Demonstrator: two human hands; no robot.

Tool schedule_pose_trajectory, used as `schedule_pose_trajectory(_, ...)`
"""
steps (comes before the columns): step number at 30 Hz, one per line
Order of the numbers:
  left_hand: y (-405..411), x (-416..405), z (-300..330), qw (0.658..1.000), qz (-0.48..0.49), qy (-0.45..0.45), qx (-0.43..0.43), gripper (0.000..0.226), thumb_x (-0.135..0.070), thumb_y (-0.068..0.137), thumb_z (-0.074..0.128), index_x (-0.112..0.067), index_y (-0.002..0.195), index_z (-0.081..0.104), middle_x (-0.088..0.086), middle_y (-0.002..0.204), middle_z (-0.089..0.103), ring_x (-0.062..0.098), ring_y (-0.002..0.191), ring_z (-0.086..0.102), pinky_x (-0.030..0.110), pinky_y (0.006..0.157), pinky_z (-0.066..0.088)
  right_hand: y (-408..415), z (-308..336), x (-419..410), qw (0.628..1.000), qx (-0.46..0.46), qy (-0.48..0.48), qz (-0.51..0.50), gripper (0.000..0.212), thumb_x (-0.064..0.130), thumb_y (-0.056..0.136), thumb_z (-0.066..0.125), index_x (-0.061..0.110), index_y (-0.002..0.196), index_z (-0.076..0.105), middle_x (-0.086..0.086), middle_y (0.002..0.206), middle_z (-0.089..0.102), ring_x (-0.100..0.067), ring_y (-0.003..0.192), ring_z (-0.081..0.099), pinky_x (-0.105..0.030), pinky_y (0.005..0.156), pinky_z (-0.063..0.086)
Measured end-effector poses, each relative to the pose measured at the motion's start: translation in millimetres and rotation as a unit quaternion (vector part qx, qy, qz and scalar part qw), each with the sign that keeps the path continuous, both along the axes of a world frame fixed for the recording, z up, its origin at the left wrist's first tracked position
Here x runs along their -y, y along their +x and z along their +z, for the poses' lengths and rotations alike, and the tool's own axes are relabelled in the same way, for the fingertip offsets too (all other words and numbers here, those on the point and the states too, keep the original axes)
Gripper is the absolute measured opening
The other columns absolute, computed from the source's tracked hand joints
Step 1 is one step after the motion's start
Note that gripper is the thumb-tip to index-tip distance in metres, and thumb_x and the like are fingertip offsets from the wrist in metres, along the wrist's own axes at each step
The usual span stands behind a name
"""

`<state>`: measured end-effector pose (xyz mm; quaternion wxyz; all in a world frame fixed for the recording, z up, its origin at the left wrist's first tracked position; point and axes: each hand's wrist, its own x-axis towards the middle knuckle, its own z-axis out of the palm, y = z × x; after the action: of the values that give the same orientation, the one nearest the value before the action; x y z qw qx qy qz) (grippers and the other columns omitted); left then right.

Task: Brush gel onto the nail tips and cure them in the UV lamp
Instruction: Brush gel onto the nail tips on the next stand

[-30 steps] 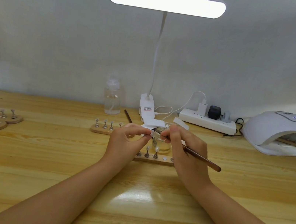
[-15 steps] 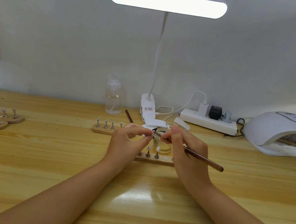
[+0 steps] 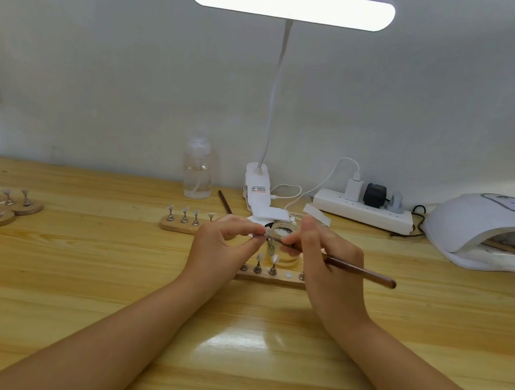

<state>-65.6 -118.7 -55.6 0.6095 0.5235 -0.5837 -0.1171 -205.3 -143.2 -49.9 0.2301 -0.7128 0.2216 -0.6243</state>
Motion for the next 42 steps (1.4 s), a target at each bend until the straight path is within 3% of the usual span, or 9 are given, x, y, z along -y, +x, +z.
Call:
schedule_pose_trajectory(3, 0.4, -0.3, -0.5, 1.0, -0.005, 0.005, -0.002, 0.03, -0.005, 0.074, 0.072, -0.034, 0.072, 0.067, -0.014, 0.077, 0.065, -0.007, 0.077, 0.057, 0.004, 0.073, 0.041, 0.5, 1.1, -0.1, 1.0, -0.023, -0.016, -0.012, 0.025, 0.03, 0.093, 0.049, 0.028, 0.075, 0.065, 0.02, 0.065, 0.062, 0.002, 0.067, 0.063, -0.01, 0.06, 0.047)
schedule_pose_trajectory(6, 0.4, -0.8, -0.8, 1.0, -0.001, 0.007, -0.002, 0.029, -0.006, 0.074, 0.072, -0.035, 0.071, 0.067, -0.016, 0.076, 0.065, -0.002, 0.079, 0.059, 0.006, 0.075, 0.043, 0.7, -0.3, -0.5, 0.999, -0.005, 0.034, 0.013, 0.029, 0.038, 0.087, 0.048, 0.029, 0.065, 0.065, 0.022, 0.056, 0.063, 0.004, 0.06, 0.064, -0.006, 0.053, 0.044)
schedule_pose_trajectory(11, 0.9, 0.5, -1.4, 1.0, -0.002, 0.001, -0.004, 0.029, -0.004, 0.074, 0.072, -0.033, 0.073, 0.068, -0.016, 0.076, 0.066, 0.001, 0.078, 0.06, 0.006, 0.074, 0.044, -0.1, 2.4, -0.9, 1.0, -0.018, -0.007, -0.015, 0.025, 0.029, 0.093, 0.049, 0.027, 0.074, 0.065, 0.021, 0.065, 0.062, 0.003, 0.07, 0.063, -0.008, 0.062, 0.046)
schedule_pose_trajectory(15, 1.3, 0.3, -1.2, 1.0, -0.004, 0.001, -0.001, 0.03, -0.005, 0.074, 0.072, -0.034, 0.072, 0.068, -0.02, 0.073, 0.065, -0.004, 0.076, 0.06, 0.005, 0.073, 0.043, 0.5, 0.6, -1.7, 0.998, 0.017, 0.061, 0.023, 0.035, 0.039, 0.086, 0.047, 0.023, 0.061, 0.066, 0.018, 0.055, 0.064, 0.004, 0.055, 0.062, -0.004, 0.05, 0.041)
schedule_pose_trajectory(19, 1.3, 0.8, -1.2, 1.0, -0.008, 0.005, -0.006, 0.025, -0.005, 0.074, 0.072, -0.03, 0.075, 0.07, -0.018, 0.075, 0.066, -0.002, 0.078, 0.061, 0.004, 0.073, 0.043, 1.1, 1.9, -2.0, 1.0, -0.01, 0.022, -0.004, 0.028, 0.035, 0.09, 0.046, 0.03, 0.07, 0.065, 0.021, 0.061, 0.063, 0.005, 0.065, 0.063, -0.006, 0.059, 0.044)
schedule_pose_trajectory(24, 1.6, 0.7, -2.2, 1.0, 0.005, -0.003, -0.008, 0.029, -0.009, 0.072, 0.074, -0.036, 0.066, 0.066, -0.017, 0.07, 0.066, -0.003, 0.077, 0.059, 0.006, 0.075, 0.043, -0.4, 0.6, -2.6, 0.994, 0.03, 0.103, 0.025, 0.044, 0.052, 0.077, 0.041, 0.021, 0.057, 0.064, 0.014, 0.051, 0.064, 0.001, 0.049, 0.061, -0.005, 0.049, 0.041)
schedule_pose_trajectory(28, 2.6, 1.1, -2.4, 1.0, 0.015, -0.024, 0.007, 0.021, -0.011, 0.071, 0.075, -0.028, 0.065, 0.065, -0.013, 0.073, 0.064, -0.003, 0.078, 0.058, 0.006, 0.075, 0.042, -1.0, 0.5, -1.3, 0.995, 0.051, 0.082, 0.021, 0.036, 0.045, 0.081, 0.043, 0.023, 0.063, 0.066, 0.014, 0.058, 0.067, 0.0, 0.057, 0.063, -0.007, 0.055, 0.045)
schedule_pose_trajectory(35, 2.4, 2.3, -2.7, 1.0, 0.021, 0.003, -0.007, 0.02, -0.011, 0.073, 0.074, -0.027, 0.064, 0.065, -0.014, 0.066, 0.064, 0.001, 0.074, 0.059, 0.009, 0.073, 0.044, 1.1, -1.4, -1.5, 1.0, -0.013, 0.012, -0.004, 0.025, 0.035, 0.088, 0.043, 0.034, 0.074, 0.062, 0.02, 0.063, 0.063, 0.005, 0.063, 0.061, -0.006, 0.057, 0.043)
schedule_pose_trajectory(42, 2.1, 1.1, -1.9, 1.0, 0.024, 0.011, -0.016, 0.02, -0.01, 0.073, 0.074, -0.026, 0.065, 0.065, -0.013, 0.069, 0.064, 0.006, 0.075, 0.059, 0.008, 0.072, 0.043, 1.5, -5.2, -0.1, 1.0, 0.0, 0.023, 0.013, 0.03, 0.035, 0.091, 0.045, 0.032, 0.067, 0.064, 0.017, 0.059, 0.065, 0.002, 0.06, 0.063, -0.007, 0.057, 0.044)
